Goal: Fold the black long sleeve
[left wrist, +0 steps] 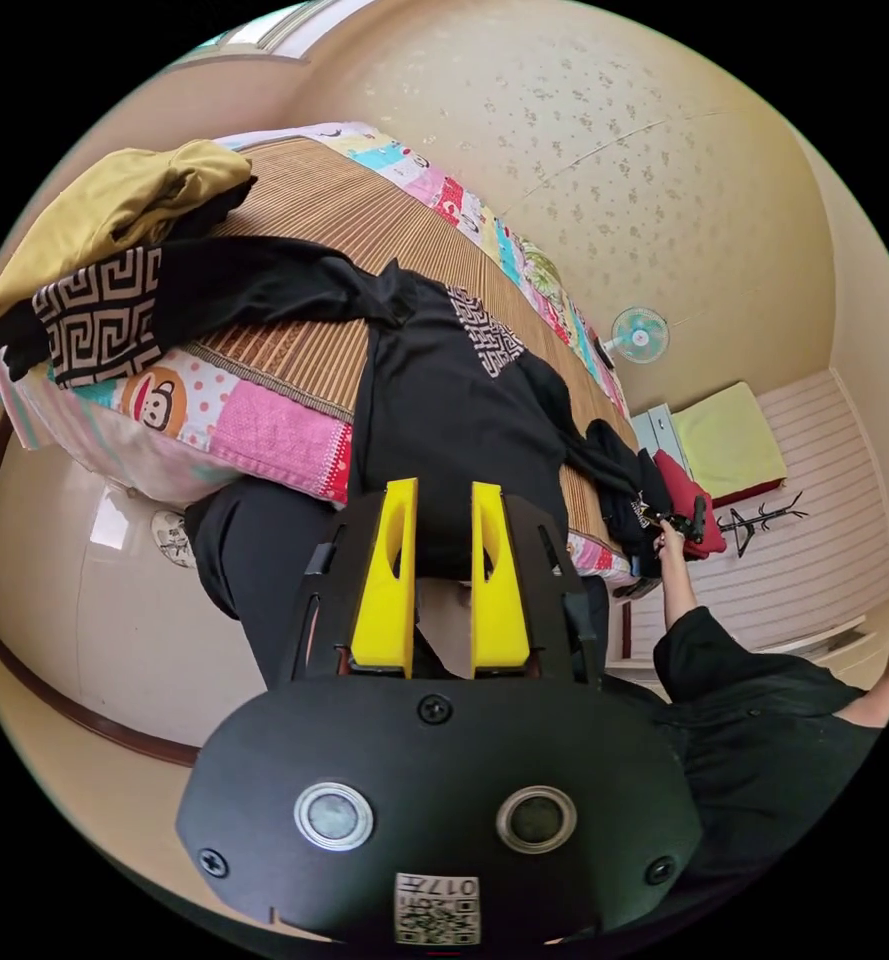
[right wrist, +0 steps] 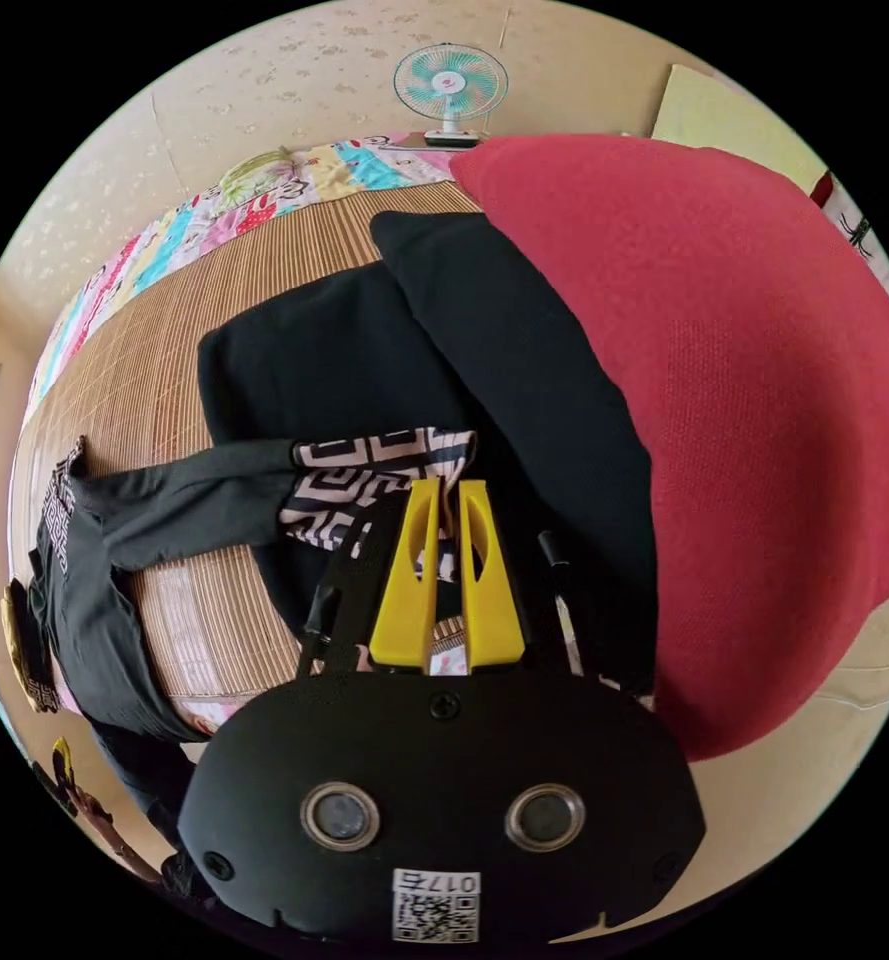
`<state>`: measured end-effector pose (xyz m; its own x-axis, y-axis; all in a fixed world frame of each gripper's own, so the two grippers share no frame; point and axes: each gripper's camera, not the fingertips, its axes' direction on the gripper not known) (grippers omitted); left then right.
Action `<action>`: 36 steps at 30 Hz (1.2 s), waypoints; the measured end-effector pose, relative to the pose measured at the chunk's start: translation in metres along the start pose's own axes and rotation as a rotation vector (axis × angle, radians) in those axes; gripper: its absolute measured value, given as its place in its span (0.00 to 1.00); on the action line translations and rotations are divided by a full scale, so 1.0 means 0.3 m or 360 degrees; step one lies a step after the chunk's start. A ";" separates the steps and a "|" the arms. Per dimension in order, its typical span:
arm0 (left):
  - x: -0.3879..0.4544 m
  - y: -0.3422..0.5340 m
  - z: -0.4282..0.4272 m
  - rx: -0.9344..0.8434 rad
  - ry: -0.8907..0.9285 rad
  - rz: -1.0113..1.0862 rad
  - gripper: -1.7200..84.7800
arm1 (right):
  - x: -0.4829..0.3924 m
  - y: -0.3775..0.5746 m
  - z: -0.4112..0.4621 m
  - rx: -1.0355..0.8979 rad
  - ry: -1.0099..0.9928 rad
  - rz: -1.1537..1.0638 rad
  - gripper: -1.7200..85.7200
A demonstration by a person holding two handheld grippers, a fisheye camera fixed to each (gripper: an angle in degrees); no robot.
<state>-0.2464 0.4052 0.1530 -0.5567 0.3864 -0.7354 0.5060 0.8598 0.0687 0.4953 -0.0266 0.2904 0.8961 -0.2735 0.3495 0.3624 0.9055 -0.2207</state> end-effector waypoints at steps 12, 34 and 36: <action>-0.062 -0.022 -0.052 0.0060 0.0041 -0.0047 0.12 | -0.030 -0.006 -0.340 0.0176 -0.0568 -0.0228 0.05; -0.079 -0.168 0.066 -0.0045 0.0230 -0.0033 0.15 | -1.135 0.014 -0.018 -0.0304 -0.1716 -0.1027 0.11; -0.025 -0.303 0.122 -0.0059 0.0234 0.0079 0.15 | -1.012 -0.009 0.059 -0.0227 -0.1500 -0.0914 0.11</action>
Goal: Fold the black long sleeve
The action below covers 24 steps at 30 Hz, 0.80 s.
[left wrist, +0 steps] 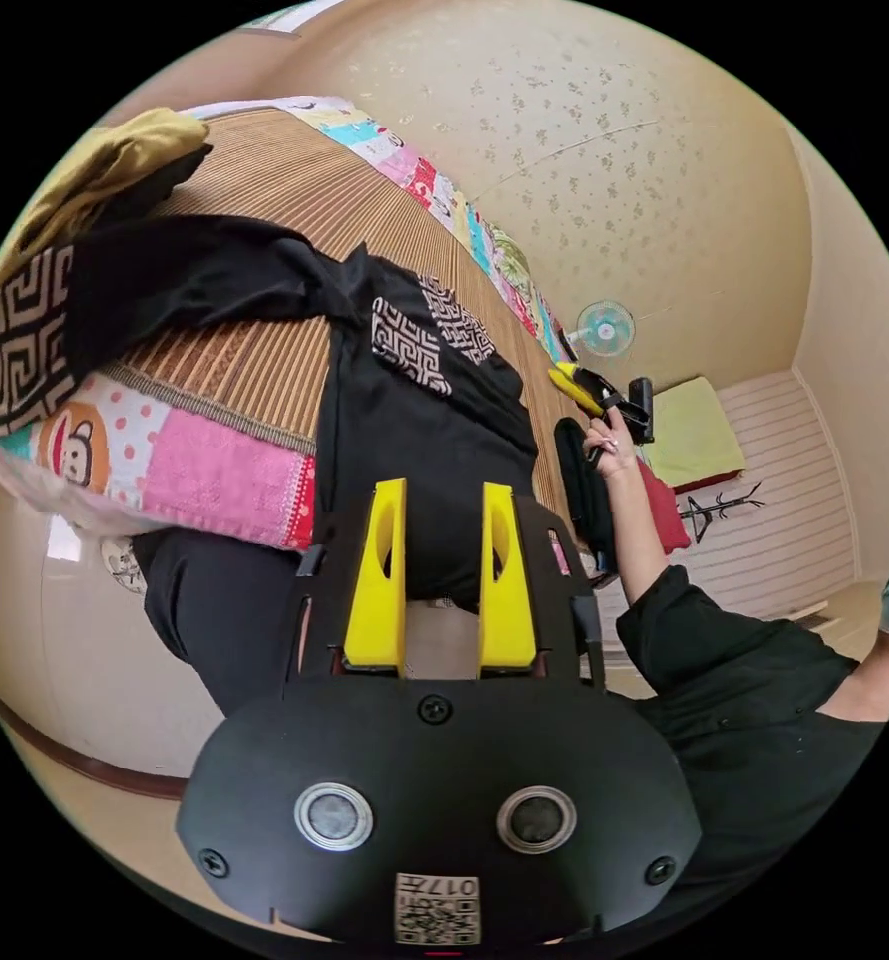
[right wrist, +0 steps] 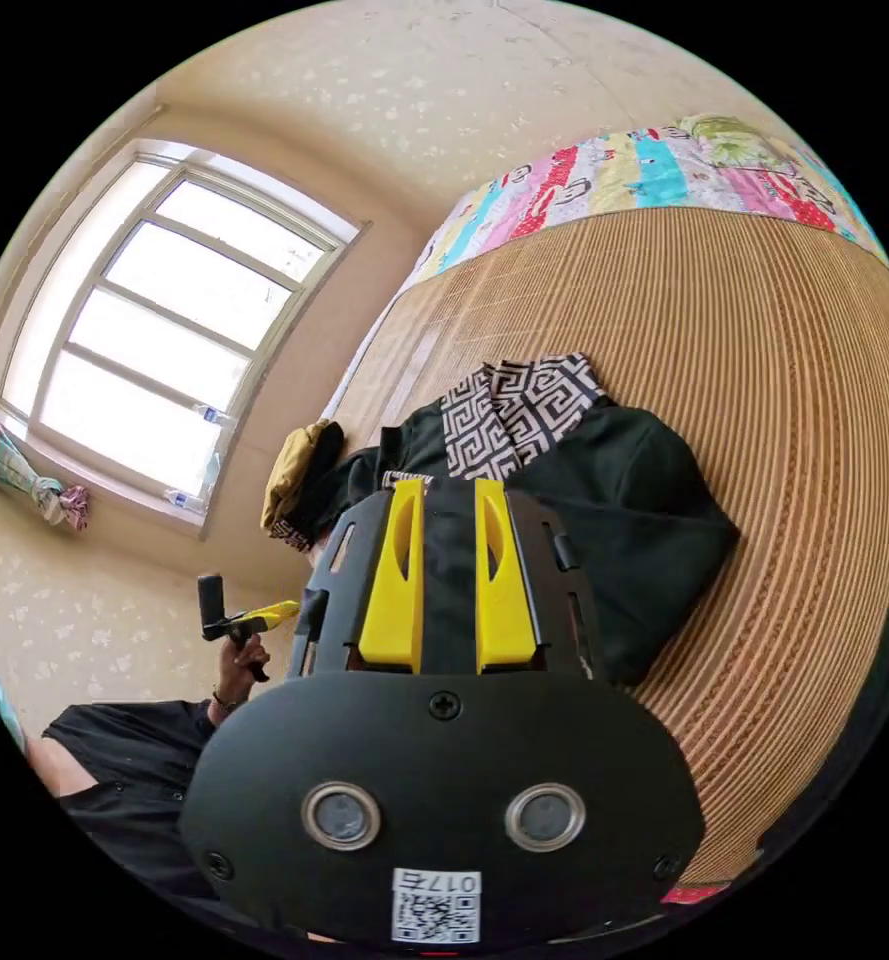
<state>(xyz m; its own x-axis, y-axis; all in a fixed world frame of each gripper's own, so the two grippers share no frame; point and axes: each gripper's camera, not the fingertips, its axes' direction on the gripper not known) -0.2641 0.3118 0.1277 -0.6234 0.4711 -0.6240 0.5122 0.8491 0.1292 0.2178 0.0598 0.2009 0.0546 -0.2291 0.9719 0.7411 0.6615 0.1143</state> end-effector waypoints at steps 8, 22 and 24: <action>0.114 -0.523 0.260 0.0004 -0.0273 0.0285 0.15 | 0.191 0.077 -0.035 0.0028 0.0526 0.0169 0.11; 0.025 -0.631 0.468 0.0115 -0.0651 0.0379 0.04 | 0.203 0.324 0.034 0.0080 0.0396 0.0171 0.11; 0.055 -0.618 0.429 0.0185 -0.0618 0.0441 0.03 | 0.209 0.346 0.042 0.0085 0.0426 0.0175 0.11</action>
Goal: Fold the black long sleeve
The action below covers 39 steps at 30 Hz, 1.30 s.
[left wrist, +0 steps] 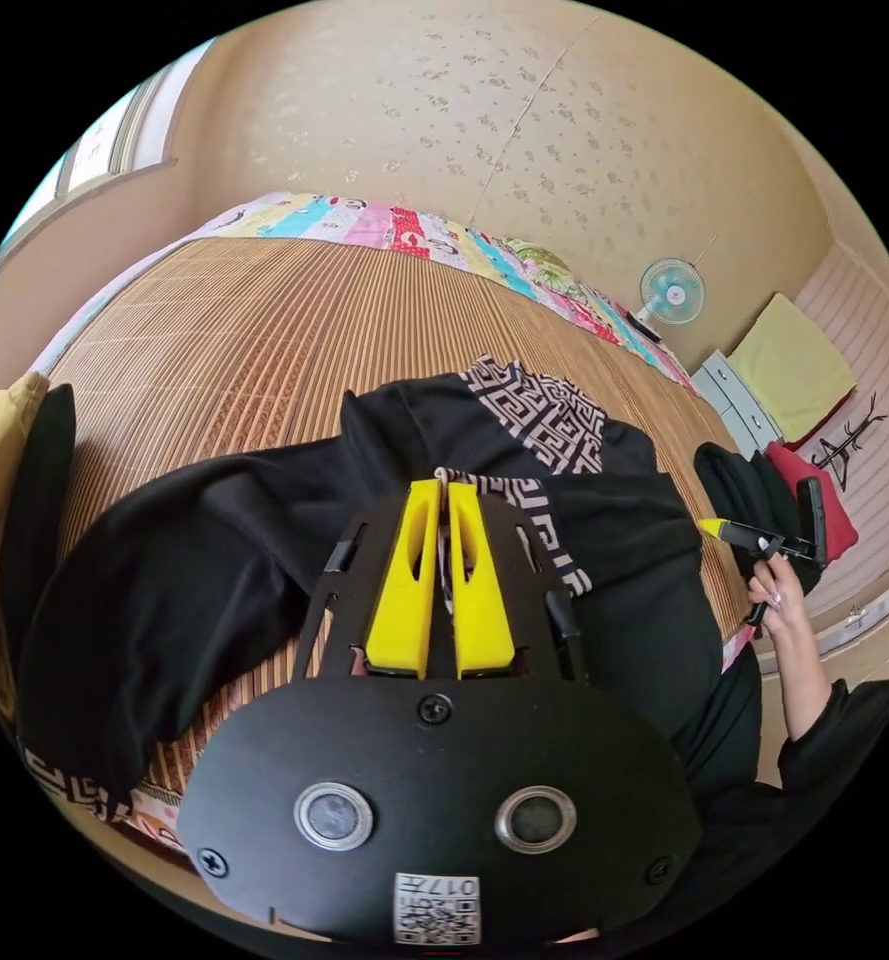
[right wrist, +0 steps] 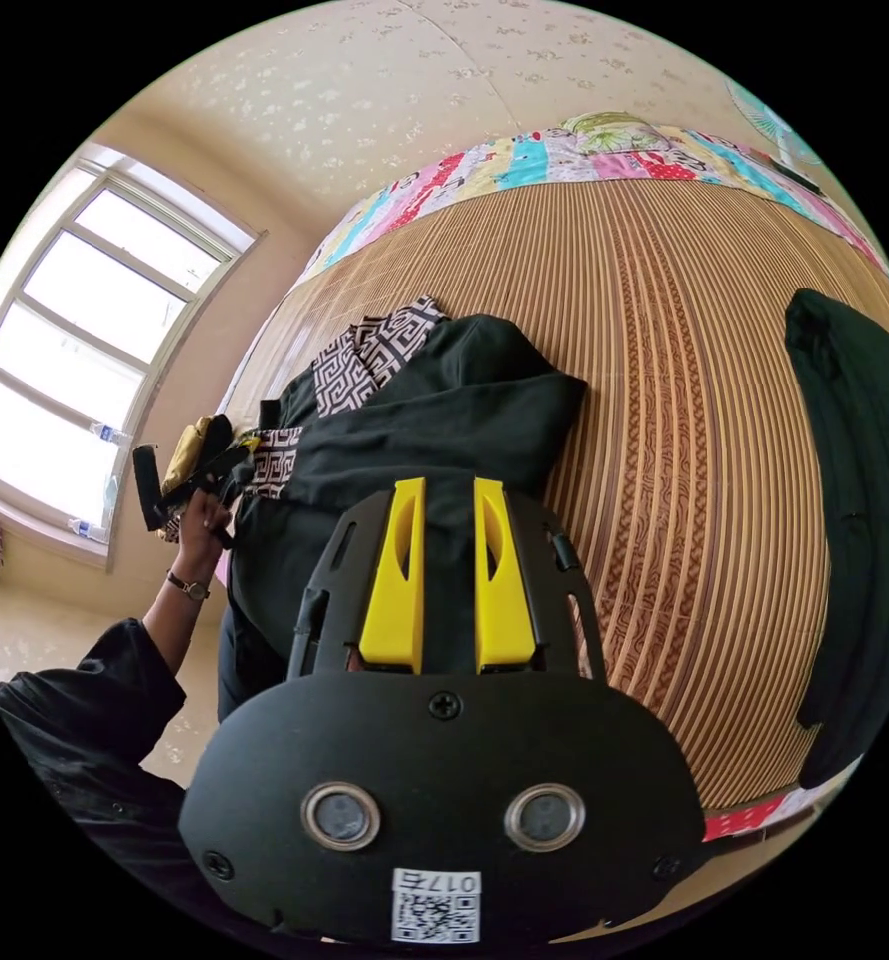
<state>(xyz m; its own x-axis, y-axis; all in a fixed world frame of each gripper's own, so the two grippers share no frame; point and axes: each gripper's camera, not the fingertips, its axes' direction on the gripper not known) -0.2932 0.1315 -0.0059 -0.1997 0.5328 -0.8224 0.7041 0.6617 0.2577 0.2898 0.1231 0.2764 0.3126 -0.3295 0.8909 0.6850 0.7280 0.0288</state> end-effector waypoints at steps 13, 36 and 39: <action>-0.160 -0.143 -0.179 0.0157 0.0032 -0.0104 0.02 | -0.019 0.022 0.037 0.0032 0.0085 0.0013 0.11; -0.868 0.866 -0.859 0.0747 0.0050 -0.1597 0.16 | -0.226 0.370 0.133 -0.0038 0.0453 -0.0250 0.10; -1.021 0.983 -0.830 0.0931 0.0285 -0.1817 0.16 | -0.216 0.375 0.125 -0.0054 0.0414 -0.0225 0.10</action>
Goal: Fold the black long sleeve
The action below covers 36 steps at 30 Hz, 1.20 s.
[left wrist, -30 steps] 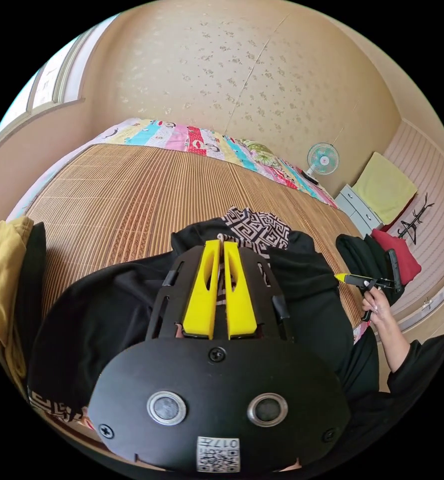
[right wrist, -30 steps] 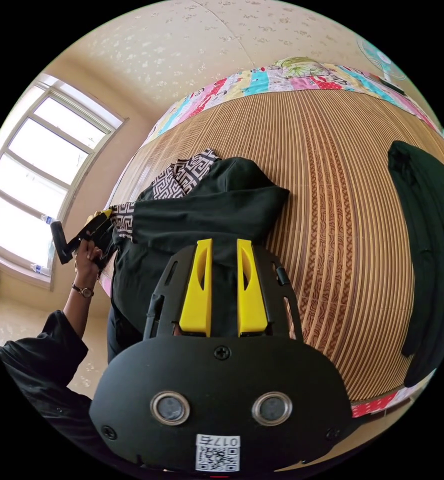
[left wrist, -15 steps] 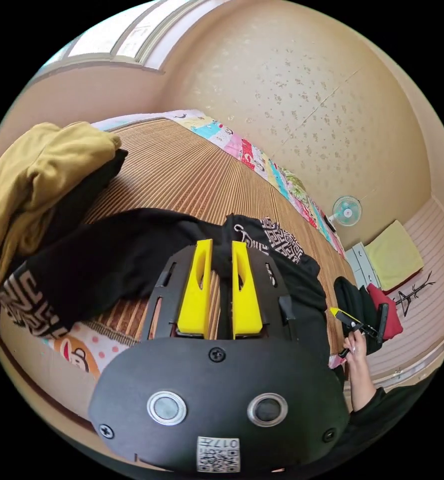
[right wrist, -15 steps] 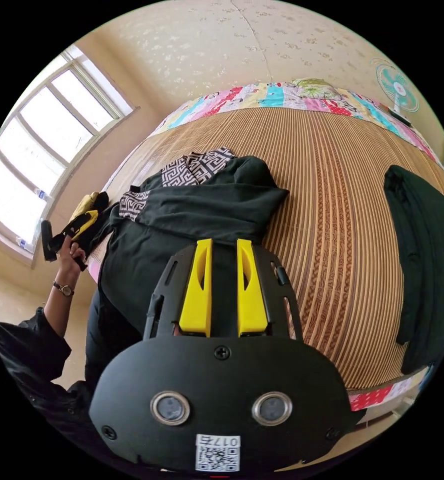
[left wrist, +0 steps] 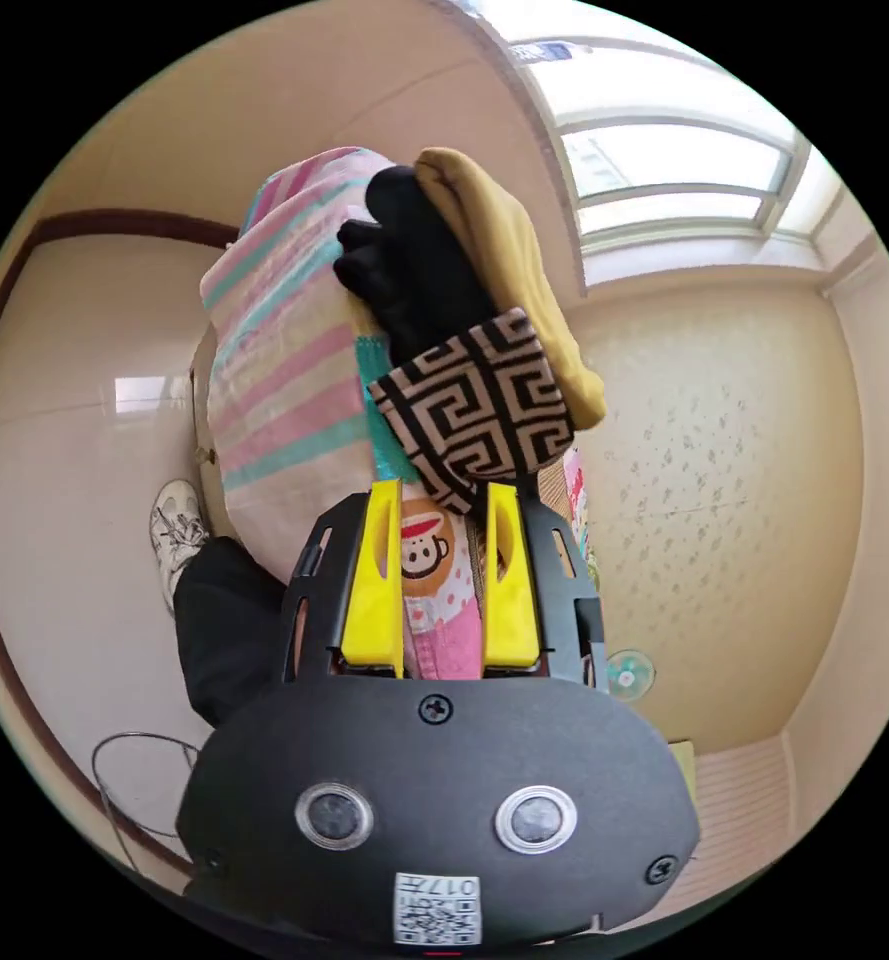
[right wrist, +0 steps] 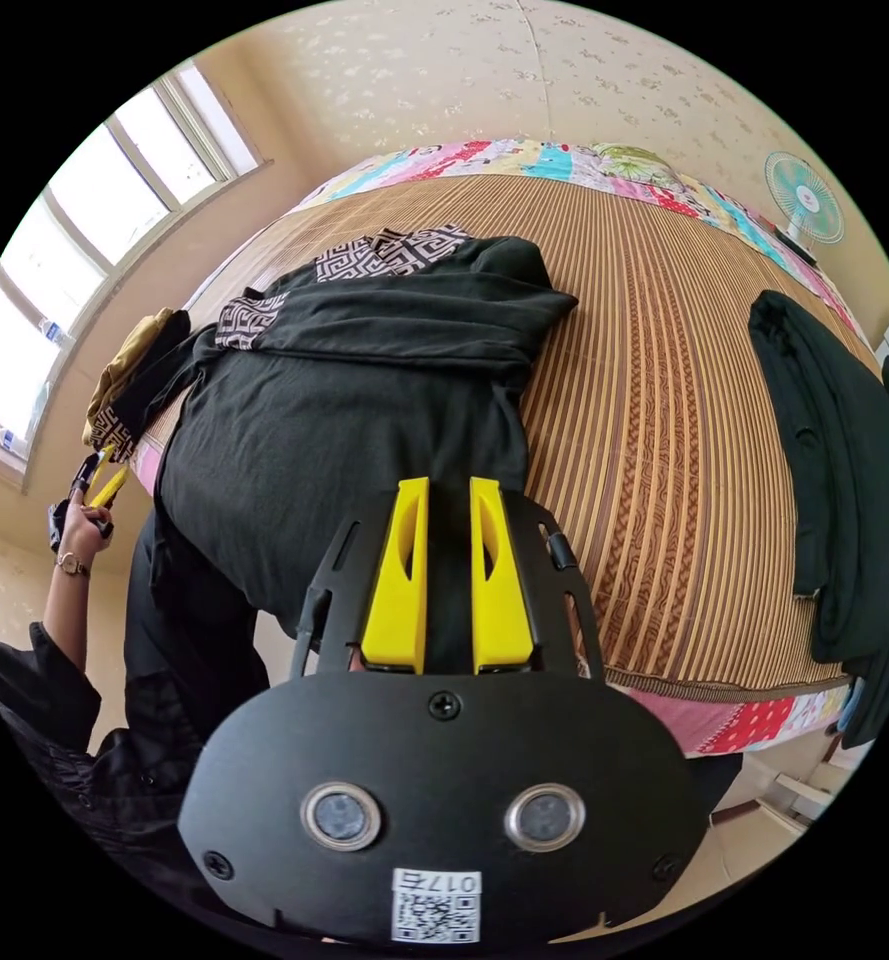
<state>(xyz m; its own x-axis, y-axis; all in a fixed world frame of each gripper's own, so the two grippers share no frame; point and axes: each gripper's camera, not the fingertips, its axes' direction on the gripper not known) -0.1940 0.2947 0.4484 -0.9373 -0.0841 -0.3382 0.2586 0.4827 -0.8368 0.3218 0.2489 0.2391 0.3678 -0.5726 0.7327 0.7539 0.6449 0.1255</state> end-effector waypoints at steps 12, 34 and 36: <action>-0.177 0.042 -0.070 0.0230 0.0450 0.0002 0.03 | 0.020 0.005 -0.007 0.0011 -0.0038 0.0074 0.10; 1.261 1.408 0.902 -0.1067 0.0953 0.1825 0.07 | 0.077 0.031 -0.071 0.0098 -0.0160 0.0165 0.08; 1.119 1.673 1.104 -0.1365 0.0689 0.1808 0.10 | 0.086 0.035 -0.079 0.0111 -0.0186 0.0172 0.07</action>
<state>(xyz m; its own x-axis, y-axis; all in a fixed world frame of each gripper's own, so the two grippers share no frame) -0.3014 0.2199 -0.2278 -0.3683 0.8652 -0.3402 0.8124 0.4774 0.3348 0.3522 0.2289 0.2434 0.3759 -0.4380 0.8166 0.6721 0.7355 0.0851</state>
